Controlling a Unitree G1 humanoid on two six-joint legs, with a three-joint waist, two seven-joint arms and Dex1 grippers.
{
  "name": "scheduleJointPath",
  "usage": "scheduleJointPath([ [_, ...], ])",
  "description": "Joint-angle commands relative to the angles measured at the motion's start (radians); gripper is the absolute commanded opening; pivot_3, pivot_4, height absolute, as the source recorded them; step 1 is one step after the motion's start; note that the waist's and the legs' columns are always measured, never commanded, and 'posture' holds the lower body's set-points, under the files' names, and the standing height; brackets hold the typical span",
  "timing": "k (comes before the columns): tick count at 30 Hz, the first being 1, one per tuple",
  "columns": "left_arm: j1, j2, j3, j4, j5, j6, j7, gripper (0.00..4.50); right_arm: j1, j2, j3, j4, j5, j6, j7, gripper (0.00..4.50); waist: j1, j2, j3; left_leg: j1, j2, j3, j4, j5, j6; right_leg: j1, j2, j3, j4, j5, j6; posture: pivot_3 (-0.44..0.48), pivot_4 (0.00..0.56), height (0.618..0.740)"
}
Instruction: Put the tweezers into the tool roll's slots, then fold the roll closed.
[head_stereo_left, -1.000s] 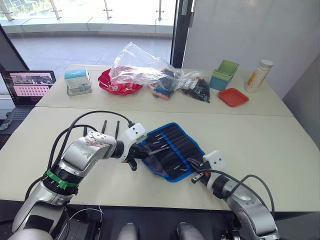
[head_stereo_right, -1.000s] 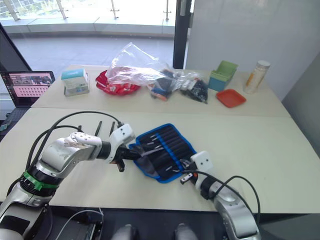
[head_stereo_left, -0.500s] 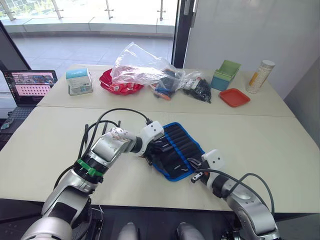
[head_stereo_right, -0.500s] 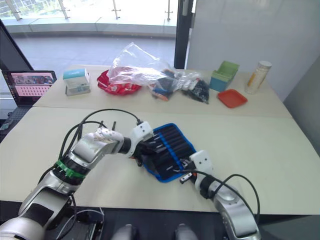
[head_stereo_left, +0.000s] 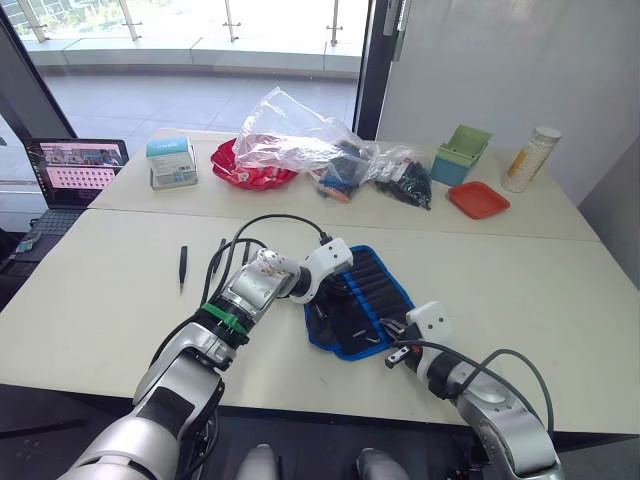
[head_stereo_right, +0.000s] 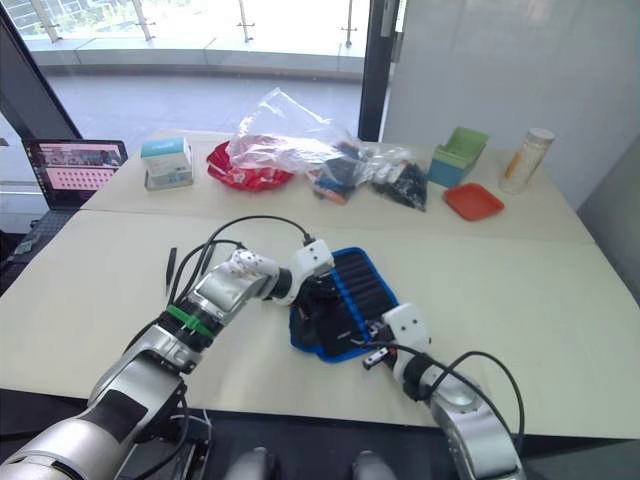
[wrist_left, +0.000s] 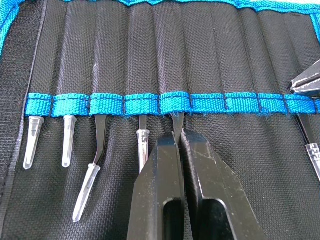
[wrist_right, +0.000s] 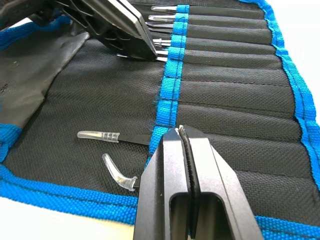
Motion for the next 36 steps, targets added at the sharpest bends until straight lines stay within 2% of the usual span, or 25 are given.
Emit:
scheduleJointPath([
  [1, -0.006, -0.006, 0.006, 0.01, 0.03, -0.001, -0.006, 0.04, 0.03, 0.002, 0.047, 0.002, 0.007, 0.033, 0.021, 0.0, -0.001, 0.0, 0.0, 0.0, 0.0, 0.0, 0.0, 0.0, 0.0, 0.0, 0.0, 0.0, 0.0, 0.0, 0.0, 0.0, 0.15, 0.717],
  [2, -0.003, 0.001, 0.011, -0.003, 0.031, 0.004, -0.011, 0.68, 0.03, 0.002, 0.047, 0.005, 0.005, 0.031, 0.021, 0.0, -0.002, 0.0, 0.0, 0.0, 0.0, 0.0, 0.0, 0.0, 0.0, 0.0, 0.0, 0.0, -0.001, 0.0, 0.0, 0.0, 0.15, 0.717],
  [7, 0.003, 0.047, 0.058, -0.096, 0.011, 0.049, -0.034, 2.28, 0.012, 0.006, 0.048, 0.025, -0.004, 0.03, 0.015, 0.0, -0.012, 0.0, 0.0, -0.002, 0.0, -0.001, -0.001, 0.0, 0.0, -0.001, 0.0, 0.0, -0.001, 0.0, 0.0, 0.0, 0.15, 0.717],
  [13, 0.047, 0.123, 0.169, -0.276, -0.058, 0.119, -0.046, 4.29, -0.006, 0.004, 0.045, 0.046, -0.01, 0.028, 0.014, 0.0, -0.027, 0.001, 0.0, -0.002, 0.0, -0.002, -0.001, 0.0, 0.0, -0.001, 0.0, 0.0, 0.0, 0.0, 0.0, 0.0, 0.15, 0.717],
  [14, 0.064, 0.144, 0.192, -0.308, -0.071, 0.134, -0.047, 4.45, -0.01, 0.004, 0.044, 0.05, -0.009, 0.029, 0.013, 0.0, -0.028, 0.001, 0.001, -0.002, 0.0, -0.002, -0.001, 0.0, 0.0, -0.001, 0.0, 0.0, 0.0, 0.0, 0.0, 0.0, 0.15, 0.717],
  [20, 0.206, 0.223, 0.38, -0.463, -0.173, 0.197, -0.011, 4.45, -0.015, -0.001, 0.037, 0.054, -0.004, 0.027, 0.02, 0.0, -0.031, 0.001, 0.001, -0.001, 0.001, -0.003, -0.002, 0.0, 0.0, -0.001, 0.0, 0.0, 0.0, 0.0, 0.0, 0.0, 0.15, 0.717],
  [25, 0.481, 0.258, 0.674, -0.571, -0.213, 0.0, 0.092, 4.45, -0.032, -0.017, 0.029, 0.068, 0.003, 0.024, 0.046, 0.0, -0.036, 0.001, 0.001, 0.0, 0.001, -0.002, -0.002, 0.0, 0.0, -0.001, 0.0, 0.0, 0.0, 0.0, 0.0, 0.0, 0.15, 0.717],
  [28, 0.608, 0.274, 0.759, -0.651, -0.233, -0.027, 0.127, 4.45, -0.038, -0.028, 0.023, 0.072, 0.007, 0.023, 0.063, 0.0, -0.032, 0.0, 0.001, -0.001, 0.002, -0.003, -0.003, 0.0, 0.0, 0.0, 0.0, -0.001, 0.001, 0.0, -0.001, 0.0, 0.15, 0.717],
  [32, 0.783, 0.231, 0.95, -0.767, -0.335, 0.023, 0.212, 4.45, -0.042, -0.043, 0.015, 0.076, 0.013, 0.022, 0.082, 0.0, -0.021, -0.003, 0.002, -0.001, 0.0, -0.003, -0.002, 0.0, 0.0, 0.001, -0.003, -0.002, 0.0, 0.0, 0.0, 0.0, 0.15, 0.717],
  [36, 0.952, 0.213, 1.066, -0.851, -0.34, 0.005, 0.285, 4.45, -0.041, -0.043, 0.016, 0.079, 0.016, 0.018, 0.094, 0.0, -0.028, -0.003, 0.002, 0.0, 0.001, -0.003, -0.002, -0.001, 0.0, 0.001, -0.002, -0.002, -0.002, 0.0, -0.001, 0.0, 0.15, 0.717],
])
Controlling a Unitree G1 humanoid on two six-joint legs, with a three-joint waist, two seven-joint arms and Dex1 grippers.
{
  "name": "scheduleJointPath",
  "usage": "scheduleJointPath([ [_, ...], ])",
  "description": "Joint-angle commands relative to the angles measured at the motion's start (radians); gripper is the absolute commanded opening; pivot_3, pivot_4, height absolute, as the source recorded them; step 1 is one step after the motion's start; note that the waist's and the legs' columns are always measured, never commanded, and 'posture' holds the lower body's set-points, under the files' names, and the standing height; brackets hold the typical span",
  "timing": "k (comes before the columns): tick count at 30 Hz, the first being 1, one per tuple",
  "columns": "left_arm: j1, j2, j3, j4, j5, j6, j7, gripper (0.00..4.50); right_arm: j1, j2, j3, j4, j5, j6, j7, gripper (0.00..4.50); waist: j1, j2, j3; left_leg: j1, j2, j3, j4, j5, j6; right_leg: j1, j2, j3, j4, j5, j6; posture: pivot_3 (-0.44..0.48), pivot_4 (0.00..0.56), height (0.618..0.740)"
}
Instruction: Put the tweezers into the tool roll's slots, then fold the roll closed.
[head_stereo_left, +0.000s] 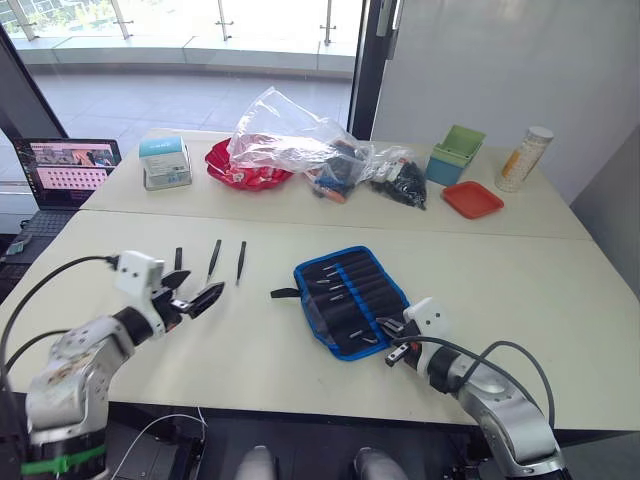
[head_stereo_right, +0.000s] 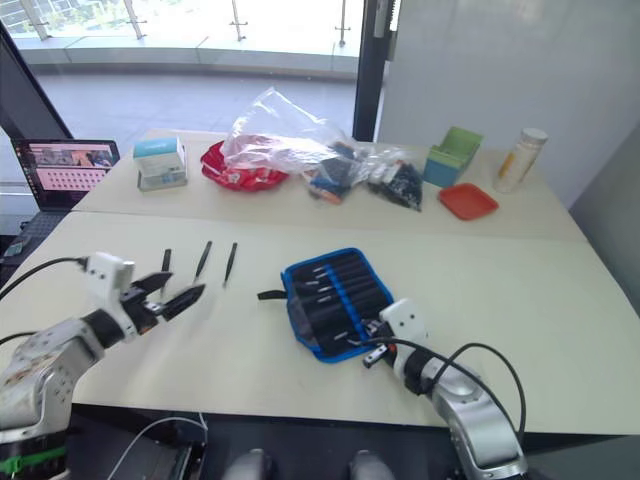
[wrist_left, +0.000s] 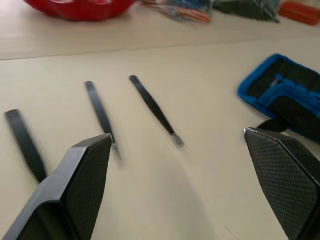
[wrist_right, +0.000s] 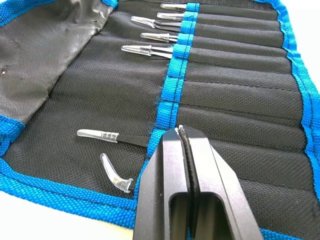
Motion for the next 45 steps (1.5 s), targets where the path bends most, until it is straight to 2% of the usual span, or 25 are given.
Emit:
scheduleJointPath([
  [1, 0.093, -0.015, 0.104, -0.094, -0.031, -0.016, 0.064, 4.45, 0.023, -0.009, 0.012, 0.025, 0.006, 0.021, 0.019, 0.0, -0.001, 0.0, 0.0, 0.0, 0.0, 0.0, 0.0, 0.0, 0.0, 0.0, 0.0, 0.0, 0.0, 0.0, 0.0, 0.0, 0.15, 0.717],
  [4, 0.229, -0.056, 0.192, -0.144, -0.064, -0.016, 0.089, 4.45, 0.033, -0.016, 0.002, 0.019, 0.012, 0.019, 0.029, 0.0, -0.004, 0.0, 0.0, 0.0, 0.0, 0.0, 0.0, 0.0, 0.0, 0.0, 0.0, 0.0, 0.0, 0.0, 0.0, 0.0, 0.15, 0.717],
  [8, 0.352, -0.098, 0.22, -0.19, -0.07, -0.048, 0.119, 4.45, 0.042, -0.024, -0.006, 0.016, 0.017, 0.017, 0.041, 0.0, -0.001, -0.001, 0.0, 0.0, 0.0, 0.0, -0.001, 0.0, -0.001, 0.0, -0.001, 0.0, -0.001, 0.0, -0.001, 0.0, 0.15, 0.717],
  [17, 0.433, -0.16, 0.194, -0.244, -0.088, -0.088, 0.196, 4.45, 0.029, -0.026, -0.006, 0.03, 0.025, 0.013, 0.061, 0.0, -0.003, -0.002, 0.0, 0.0, 0.001, 0.001, -0.001, 0.0, -0.001, 0.002, 0.0, 0.0, -0.008, -0.002, -0.001, 0.0, 0.15, 0.717],
  [23, 0.371, -0.145, 0.133, -0.219, -0.068, -0.084, 0.256, 4.45, 0.018, -0.021, -0.002, 0.036, 0.024, 0.014, 0.063, 0.0, -0.003, -0.003, 0.0, 0.0, 0.001, 0.001, -0.001, 0.0, -0.001, 0.002, 0.0, 0.0, -0.008, -0.002, -0.001, 0.0, 0.15, 0.717],
  [31, 0.198, -0.137, -0.002, -0.13, 0.012, -0.043, 0.401, 4.45, 0.013, -0.007, -0.003, 0.031, 0.019, 0.018, 0.046, 0.0, -0.004, -0.003, 0.0, 0.0, 0.001, 0.001, -0.001, 0.0, -0.001, 0.002, 0.0, 0.0, -0.008, -0.002, -0.001, 0.0, 0.15, 0.717],
  [39, 0.04, -0.133, -0.106, 0.06, 0.094, -0.072, 0.455, 4.45, 0.007, 0.008, -0.004, 0.021, 0.014, 0.022, 0.022, 0.0, -0.004, -0.002, 0.0, 0.0, 0.001, 0.001, -0.001, 0.0, -0.001, 0.001, 0.0, 0.0, -0.007, -0.002, -0.001, 0.0, 0.15, 0.717],
  [45, -0.106, -0.128, -0.155, 0.262, 0.146, -0.133, 0.458, 4.45, -0.001, 0.014, -0.004, 0.019, 0.013, 0.025, 0.005, 0.0, 0.001, 0.003, -0.002, 0.002, 0.0, 0.001, -0.001, 0.0, -0.001, 0.003, 0.0, 0.0, -0.007, -0.002, -0.001, 0.0, 0.15, 0.717],
])
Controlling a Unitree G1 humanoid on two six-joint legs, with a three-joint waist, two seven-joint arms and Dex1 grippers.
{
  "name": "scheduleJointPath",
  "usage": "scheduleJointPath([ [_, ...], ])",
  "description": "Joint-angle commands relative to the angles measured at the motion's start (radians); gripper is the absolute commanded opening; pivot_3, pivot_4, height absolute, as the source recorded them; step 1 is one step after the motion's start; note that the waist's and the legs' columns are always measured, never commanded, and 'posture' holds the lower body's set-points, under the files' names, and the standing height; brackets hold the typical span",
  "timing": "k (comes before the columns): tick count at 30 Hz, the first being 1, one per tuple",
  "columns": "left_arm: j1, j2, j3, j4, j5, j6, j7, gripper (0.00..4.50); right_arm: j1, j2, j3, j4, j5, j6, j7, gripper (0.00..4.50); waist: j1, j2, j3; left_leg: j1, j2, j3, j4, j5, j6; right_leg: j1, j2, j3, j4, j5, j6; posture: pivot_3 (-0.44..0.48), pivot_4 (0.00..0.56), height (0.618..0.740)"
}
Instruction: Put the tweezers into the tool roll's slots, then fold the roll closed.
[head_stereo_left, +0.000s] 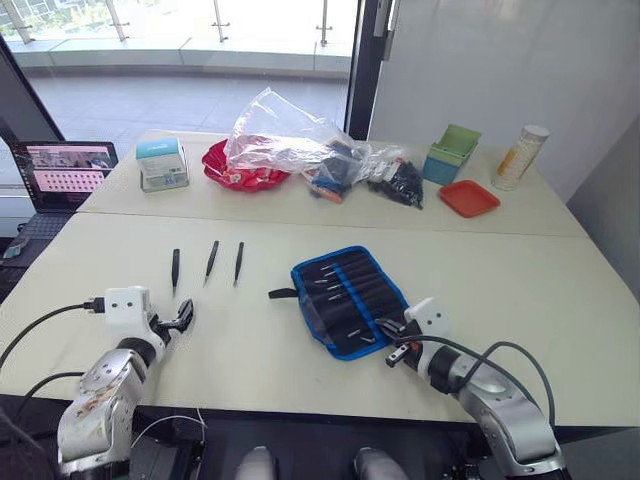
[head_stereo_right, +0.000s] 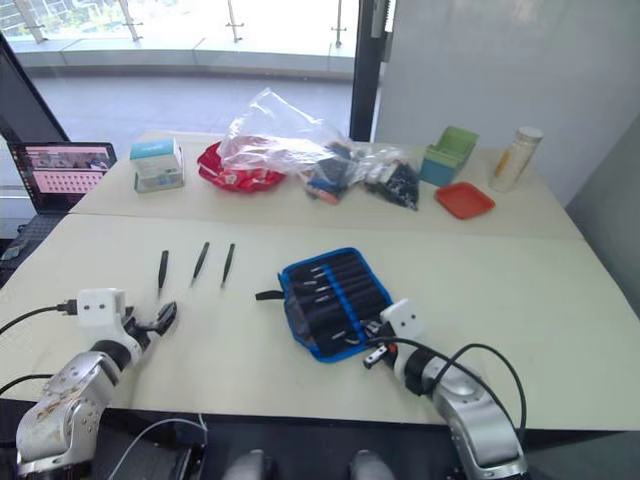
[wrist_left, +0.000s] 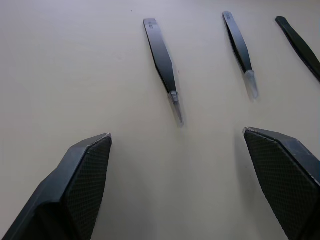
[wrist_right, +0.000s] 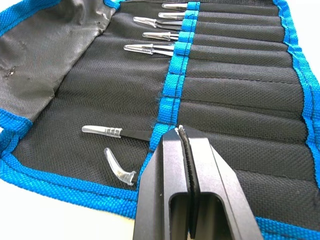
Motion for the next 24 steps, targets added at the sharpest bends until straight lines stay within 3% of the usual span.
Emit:
scheduleJointPath([
  [1, -0.079, 0.002, -0.036, 0.148, 0.035, -0.044, 0.006, 4.45, 0.003, 0.005, 0.017, 0.01, -0.005, 0.022, -0.008, 0.0, 0.004, 0.002, -0.001, 0.001, 0.0, 0.0, 0.0, 0.0, 0.0, 0.001, 0.0, 0.0, 0.0, 0.0, 0.0, 0.0, 0.15, 0.717],
  [6, -0.167, -0.017, -0.061, 0.293, 0.058, -0.097, 0.002, 4.45, 0.007, 0.009, 0.019, 0.002, -0.004, 0.022, -0.018, 0.0, 0.007, 0.006, -0.003, 0.002, -0.001, 0.0, 0.0, 0.0, 0.0, 0.001, 0.0, 0.0, 0.0, 0.0, 0.0, 0.0, 0.15, 0.717],
  [10, -0.174, -0.044, -0.071, 0.3, 0.049, -0.104, 0.002, 3.36, 0.015, 0.007, 0.017, -0.008, -0.004, 0.022, -0.023, 0.0, 0.012, 0.008, -0.004, 0.001, -0.001, 0.0, 0.0, 0.0, 0.0, 0.001, 0.0, 0.001, 0.0, 0.0, 0.0, 0.0, 0.15, 0.717],
  [20, -0.142, -0.067, -0.073, 0.253, 0.047, -0.072, 0.001, 0.03, 0.022, 0.009, 0.022, -0.019, -0.004, 0.026, -0.037, 0.0, 0.026, 0.008, -0.004, 0.001, -0.004, 0.0, 0.0, 0.0, 0.0, 0.002, -0.003, 0.001, -0.001, 0.0, 0.002, 0.0, 0.15, 0.717],
  [24, -0.164, -0.047, -0.054, 0.28, 0.048, -0.081, 0.005, 0.03, 0.019, 0.01, 0.027, -0.013, -0.004, 0.023, -0.038, 0.0, 0.026, 0.008, -0.004, 0.001, -0.004, 0.0, 0.0, 0.0, 0.0, 0.002, -0.003, 0.001, -0.001, 0.0, 0.003, 0.0, 0.15, 0.717],
])
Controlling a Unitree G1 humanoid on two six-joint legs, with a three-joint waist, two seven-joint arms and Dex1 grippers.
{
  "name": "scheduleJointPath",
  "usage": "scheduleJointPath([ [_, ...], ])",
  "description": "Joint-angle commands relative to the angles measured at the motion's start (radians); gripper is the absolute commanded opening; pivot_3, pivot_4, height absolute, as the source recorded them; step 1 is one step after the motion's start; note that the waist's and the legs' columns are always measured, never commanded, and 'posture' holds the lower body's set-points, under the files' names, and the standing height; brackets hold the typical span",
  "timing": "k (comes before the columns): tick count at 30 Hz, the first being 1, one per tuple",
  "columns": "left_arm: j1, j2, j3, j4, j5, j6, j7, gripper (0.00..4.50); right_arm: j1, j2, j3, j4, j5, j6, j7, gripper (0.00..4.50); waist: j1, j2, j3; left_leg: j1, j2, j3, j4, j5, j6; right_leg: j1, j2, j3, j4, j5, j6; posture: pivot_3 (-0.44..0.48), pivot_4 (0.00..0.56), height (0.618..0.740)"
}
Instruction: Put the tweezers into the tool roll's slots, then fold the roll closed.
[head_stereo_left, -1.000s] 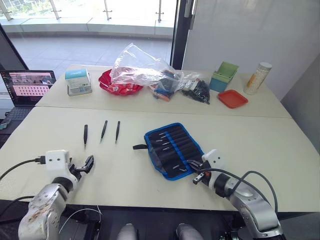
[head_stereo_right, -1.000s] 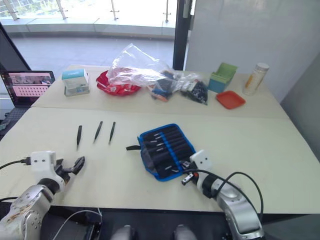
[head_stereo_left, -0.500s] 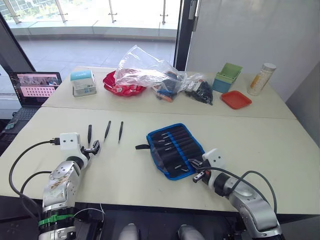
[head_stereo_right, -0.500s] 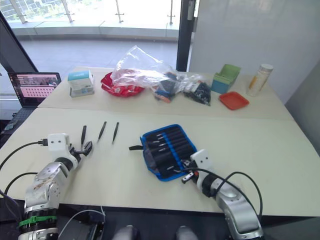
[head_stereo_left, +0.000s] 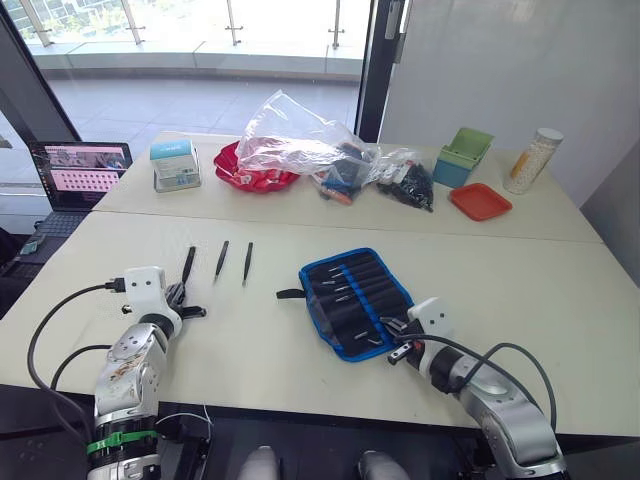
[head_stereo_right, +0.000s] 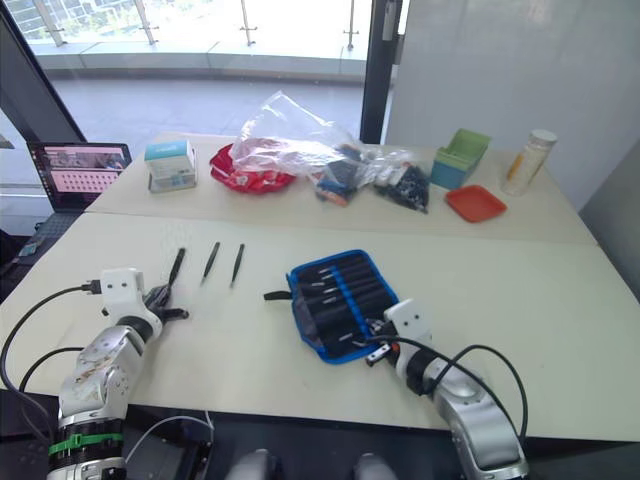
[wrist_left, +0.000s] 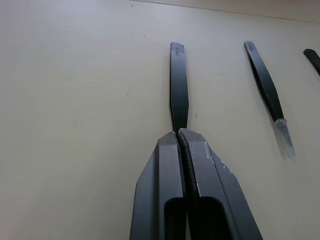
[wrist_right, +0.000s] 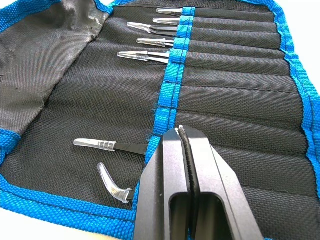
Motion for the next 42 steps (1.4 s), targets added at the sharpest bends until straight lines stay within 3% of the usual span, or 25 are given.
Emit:
scheduleJointPath([
  [1, -0.005, 0.003, -0.015, 0.059, -0.005, 0.03, -0.01, 0.03, 0.007, 0.006, 0.027, 0.002, -0.003, 0.017, 0.005, 0.0, 0.001, 0.0, 0.0, 0.0, 0.0, 0.0, 0.0, 0.0, 0.0, 0.0, 0.0, 0.0, 0.0, 0.0, 0.0, 0.0, 0.15, 0.717],
  [10, -0.031, 0.041, 0.022, 0.003, -0.012, -0.044, -0.008, 0.03, 0.014, 0.006, 0.023, 0.005, -0.002, 0.007, 0.008, 0.0, -0.002, -0.001, 0.001, 0.0, 0.001, 0.0, 0.0, 0.0, 0.0, 0.0, 0.001, 0.0, 0.0, 0.0, 0.0, 0.0, 0.15, 0.717],
  [16, -0.065, 0.086, 0.001, -0.066, -0.04, -0.046, -0.074, 0.03, 0.017, 0.007, 0.025, 0.008, -0.003, 0.002, 0.01, 0.0, -0.004, -0.007, 0.003, -0.004, 0.002, -0.001, 0.0, 0.0, 0.0, -0.004, 0.002, -0.001, 0.0, 0.0, 0.0, 0.0, 0.15, 0.717],
  [23, -0.14, 0.117, -0.106, -0.214, -0.135, 0.06, -0.226, 0.03, 0.012, 0.012, 0.028, 0.016, -0.008, -0.003, 0.007, 0.0, -0.005, -0.008, 0.004, -0.005, 0.002, -0.001, 0.0, 0.0, 0.0, -0.004, 0.001, -0.001, 0.0, 0.0, 0.0, 0.0, 0.15, 0.717],
  [32, -0.129, 0.079, -0.07, -0.19, -0.162, 0.084, -0.172, 0.03, 0.047, 0.014, 0.019, -0.011, -0.012, -0.01, -0.003, 0.0, -0.018, -0.008, 0.004, -0.005, 0.002, -0.001, -0.003, 0.0, 0.0, -0.005, 0.002, -0.001, 0.0, 0.0, 0.0, 0.0, 0.15, 0.717],
  [38, -0.06, 0.096, -0.007, -0.214, -0.175, 0.08, -0.152, 1.88, 0.042, 0.009, 0.016, -0.009, -0.011, -0.006, -0.001, 0.0, -0.023, -0.008, 0.004, -0.005, 0.002, -0.001, -0.004, 0.0, 0.0, -0.005, 0.002, -0.001, 0.0, 0.0, 0.0, 0.0, 0.15, 0.717],
  [42, 0.1, 0.117, 0.078, -0.34, -0.194, 0.116, -0.124, 3.18, 0.038, 0.001, 0.019, -0.007, -0.014, -0.006, 0.005, 0.0, -0.034, -0.008, 0.004, -0.004, 0.002, -0.001, -0.005, 0.0, 0.0, -0.005, 0.001, 0.0, -0.001, 0.0, 0.0, 0.0, 0.15, 0.717],
])
